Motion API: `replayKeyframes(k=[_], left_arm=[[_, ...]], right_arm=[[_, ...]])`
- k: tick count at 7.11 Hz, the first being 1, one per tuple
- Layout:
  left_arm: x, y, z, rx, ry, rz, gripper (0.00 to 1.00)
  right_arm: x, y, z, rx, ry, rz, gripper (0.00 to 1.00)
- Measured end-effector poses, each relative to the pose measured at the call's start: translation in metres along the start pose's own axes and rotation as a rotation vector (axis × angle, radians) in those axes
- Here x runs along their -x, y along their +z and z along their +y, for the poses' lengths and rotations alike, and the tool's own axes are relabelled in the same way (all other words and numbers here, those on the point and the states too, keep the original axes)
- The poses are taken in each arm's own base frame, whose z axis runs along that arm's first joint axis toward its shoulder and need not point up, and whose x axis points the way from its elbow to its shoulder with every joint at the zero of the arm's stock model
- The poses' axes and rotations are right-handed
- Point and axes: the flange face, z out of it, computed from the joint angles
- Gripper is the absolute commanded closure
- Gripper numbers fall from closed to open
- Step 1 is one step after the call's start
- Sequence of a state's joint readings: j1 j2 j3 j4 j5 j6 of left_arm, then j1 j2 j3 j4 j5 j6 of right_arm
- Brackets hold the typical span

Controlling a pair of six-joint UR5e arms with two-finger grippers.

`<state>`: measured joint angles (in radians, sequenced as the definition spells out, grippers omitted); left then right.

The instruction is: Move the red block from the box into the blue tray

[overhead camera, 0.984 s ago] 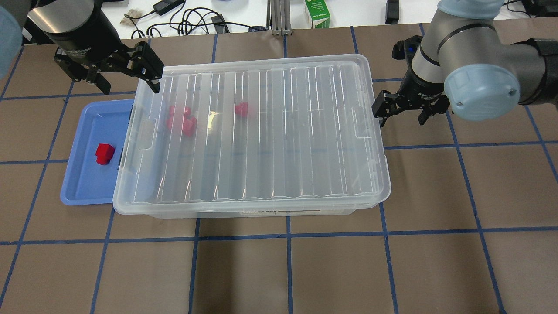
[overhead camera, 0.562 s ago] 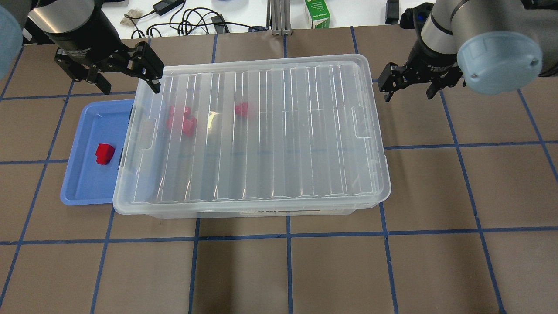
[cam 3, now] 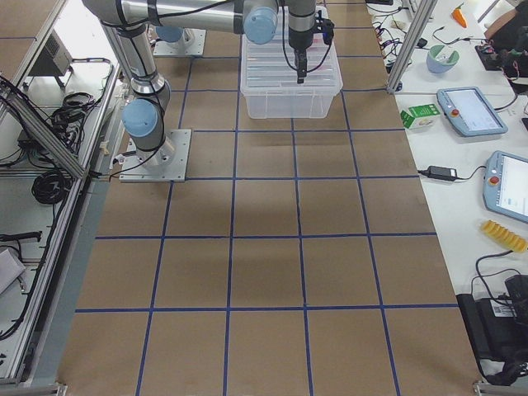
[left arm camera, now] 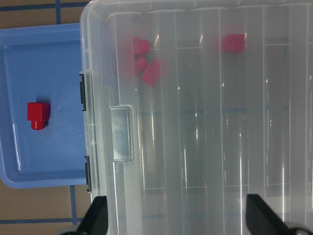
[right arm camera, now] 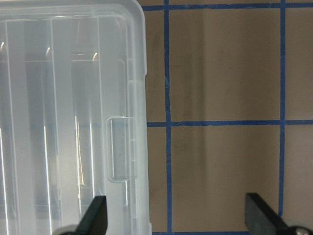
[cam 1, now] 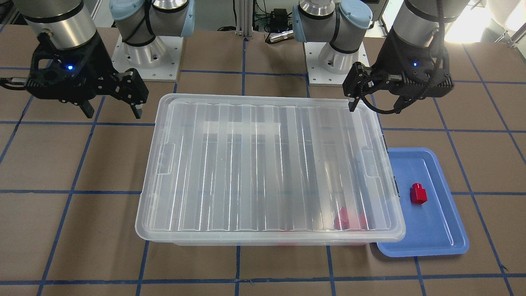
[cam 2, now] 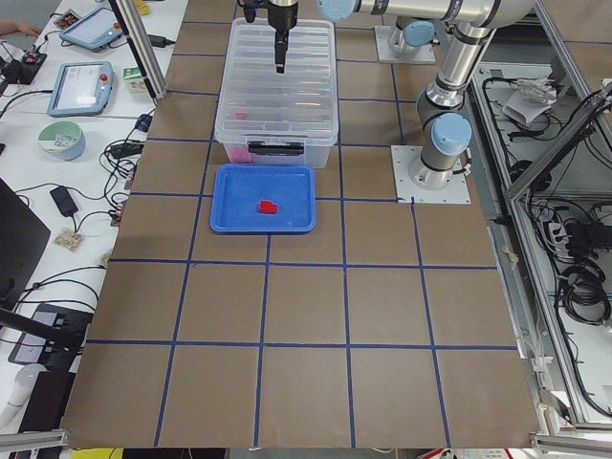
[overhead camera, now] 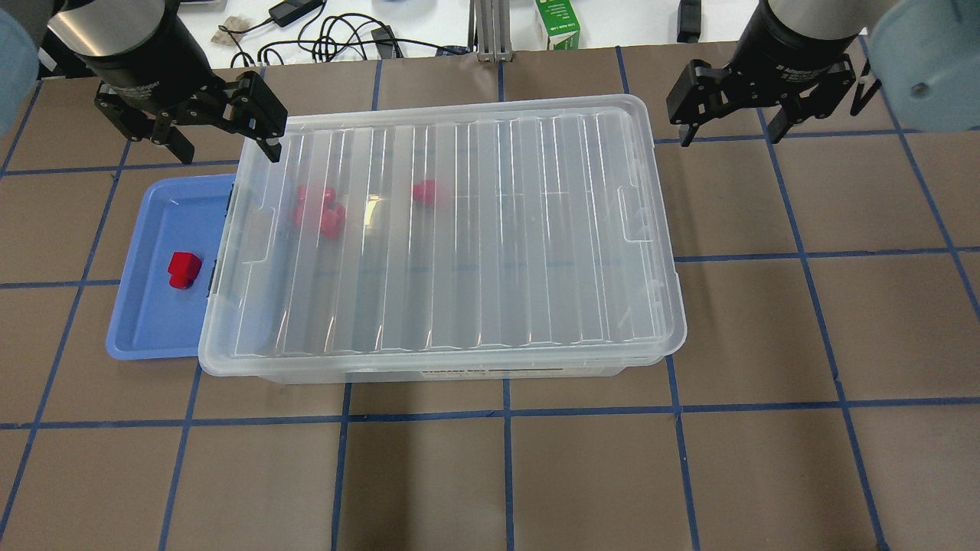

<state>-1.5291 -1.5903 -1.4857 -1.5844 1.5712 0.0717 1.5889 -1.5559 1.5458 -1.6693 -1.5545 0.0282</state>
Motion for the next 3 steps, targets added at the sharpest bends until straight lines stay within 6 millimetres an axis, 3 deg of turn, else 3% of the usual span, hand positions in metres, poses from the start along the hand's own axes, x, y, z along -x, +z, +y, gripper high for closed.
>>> replayKeyframes(k=[1, 3], left_arm=[[0.0000, 0.0002, -0.0007, 0.003, -0.001, 0.002, 0.00], [0.0003, 0.0002, -0.0008, 0.006, -0.002, 0.003, 0.00]], right_arm=[[0.0164, -0.0007, 0.0040, -0.003, -0.005, 0.000, 0.00], [0.0260, 0.0003, 0.0058, -0.003, -0.011, 0.001, 0.00]])
